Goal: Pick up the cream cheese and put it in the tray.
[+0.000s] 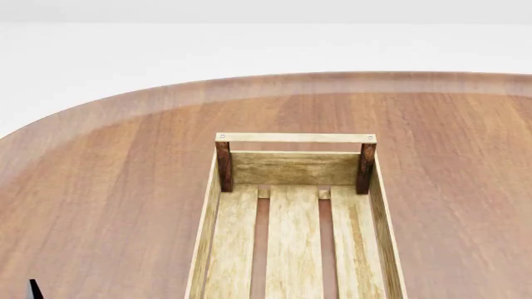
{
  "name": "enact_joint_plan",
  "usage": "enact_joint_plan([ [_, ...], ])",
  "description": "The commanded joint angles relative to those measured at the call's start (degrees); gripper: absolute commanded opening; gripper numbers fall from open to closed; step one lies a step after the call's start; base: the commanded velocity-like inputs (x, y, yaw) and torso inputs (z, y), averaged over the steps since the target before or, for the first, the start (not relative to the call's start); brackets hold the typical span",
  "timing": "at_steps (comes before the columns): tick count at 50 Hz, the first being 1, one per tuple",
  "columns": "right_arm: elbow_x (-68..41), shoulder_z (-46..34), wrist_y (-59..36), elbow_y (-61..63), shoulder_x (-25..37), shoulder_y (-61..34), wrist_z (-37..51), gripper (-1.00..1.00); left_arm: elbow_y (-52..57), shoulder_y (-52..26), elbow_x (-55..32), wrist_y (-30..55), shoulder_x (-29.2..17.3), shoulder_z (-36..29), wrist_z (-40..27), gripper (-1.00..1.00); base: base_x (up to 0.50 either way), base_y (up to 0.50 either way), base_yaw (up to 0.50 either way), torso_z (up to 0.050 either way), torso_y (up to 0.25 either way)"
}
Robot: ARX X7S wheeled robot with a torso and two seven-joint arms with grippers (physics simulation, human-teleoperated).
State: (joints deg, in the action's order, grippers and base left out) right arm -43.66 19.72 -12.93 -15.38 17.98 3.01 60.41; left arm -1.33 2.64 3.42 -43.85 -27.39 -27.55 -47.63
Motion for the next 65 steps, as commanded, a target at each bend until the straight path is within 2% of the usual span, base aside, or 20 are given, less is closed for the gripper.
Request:
enact_joint_plan([
  [1, -0.8, -0.2, 0.0, -2.0, 0.2, -0.8, -2.4, 1.0, 0.1, -0.1, -0.3, 0.7, -0.1, -0.1, 0.1, 1.0, 0.0, 0.0, 0.0, 0.0, 0.0],
  [4, -0.9, -0.5, -0.1, -1.7, 0.3, -0.7, -2.9, 1.0, 0.0, -0.1, -0.3, 0.7, -0.1, -0.1, 0.1, 1.0, 0.0, 0.0, 0.0, 0.0, 0.0],
  [5, -0.5, -0.8, -0.1, -1.7, 0.3, -0.8, -3.0, -1.0, 0.0, -0.2, -0.3, 0.7, 0.0, -0.2, 0.2, 1.0, 0.0, 0.0, 0.0, 0.0, 0.0],
  [23, -1.1, -1.6, 0.4, 2.5, 0.2, 1.1, -5.0, -1.0, 0.1, -0.3, -0.5, 1.3, 0.0, -0.3, 0.2, 1.0, 0.0, 0.0, 0.0, 0.0, 0.0],
  [46, 0.8, -2.6, 1.5, 18.3, 0.2, 8.5, -2.0, -1.0, -1.0, -1.0, -1.0, 1.5, 0.1, -0.6, 0.6, 1.0, 0.0, 0.0, 0.0, 0.0, 0.0],
  [65, 10.6, -7.9, 3.7, 28.4, 2.2, 9.7, -0.1, -1.0, -0.4, -0.9, -1.0, 2.0, 0.0, -0.7, 0.5, 1.0, 0.0, 0.0, 0.0, 0.0, 0.0],
])
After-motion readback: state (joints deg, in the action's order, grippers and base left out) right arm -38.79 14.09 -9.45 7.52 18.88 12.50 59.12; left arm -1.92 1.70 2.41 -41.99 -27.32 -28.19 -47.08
